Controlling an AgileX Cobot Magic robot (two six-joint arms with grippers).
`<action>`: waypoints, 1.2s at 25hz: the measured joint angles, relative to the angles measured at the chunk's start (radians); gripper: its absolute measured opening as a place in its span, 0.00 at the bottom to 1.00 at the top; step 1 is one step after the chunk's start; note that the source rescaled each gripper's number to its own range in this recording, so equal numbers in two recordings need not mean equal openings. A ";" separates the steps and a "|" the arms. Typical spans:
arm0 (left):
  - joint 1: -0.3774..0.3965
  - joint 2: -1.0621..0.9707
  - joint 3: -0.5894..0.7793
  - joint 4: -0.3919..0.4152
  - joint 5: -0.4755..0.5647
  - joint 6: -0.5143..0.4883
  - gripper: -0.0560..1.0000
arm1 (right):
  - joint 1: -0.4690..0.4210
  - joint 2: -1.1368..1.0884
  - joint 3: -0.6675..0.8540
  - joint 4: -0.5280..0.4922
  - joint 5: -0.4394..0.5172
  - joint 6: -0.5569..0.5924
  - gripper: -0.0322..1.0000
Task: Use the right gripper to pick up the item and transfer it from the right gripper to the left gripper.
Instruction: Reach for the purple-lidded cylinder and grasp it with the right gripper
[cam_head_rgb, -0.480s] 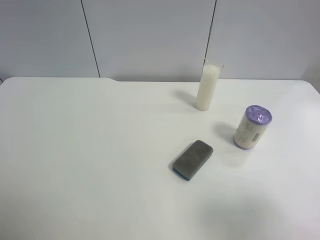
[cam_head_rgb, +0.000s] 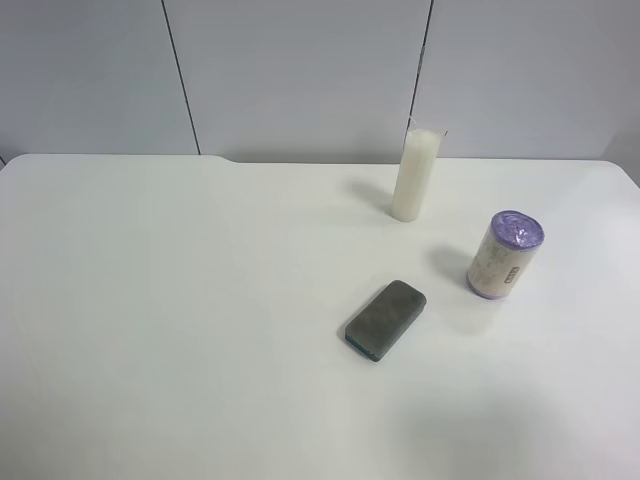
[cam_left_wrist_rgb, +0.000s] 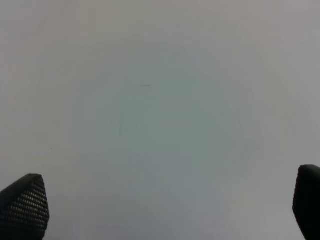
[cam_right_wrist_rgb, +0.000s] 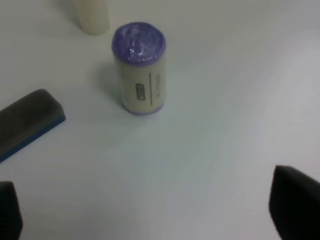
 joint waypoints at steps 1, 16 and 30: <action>0.000 0.000 0.000 0.000 0.000 0.000 1.00 | 0.000 0.000 0.000 0.000 0.000 0.000 1.00; 0.000 0.000 0.000 0.000 0.000 0.000 1.00 | 0.000 0.000 0.000 0.000 0.000 0.000 1.00; 0.000 0.000 0.000 0.000 0.000 0.000 1.00 | 0.000 0.001 -0.002 0.000 -0.002 0.007 1.00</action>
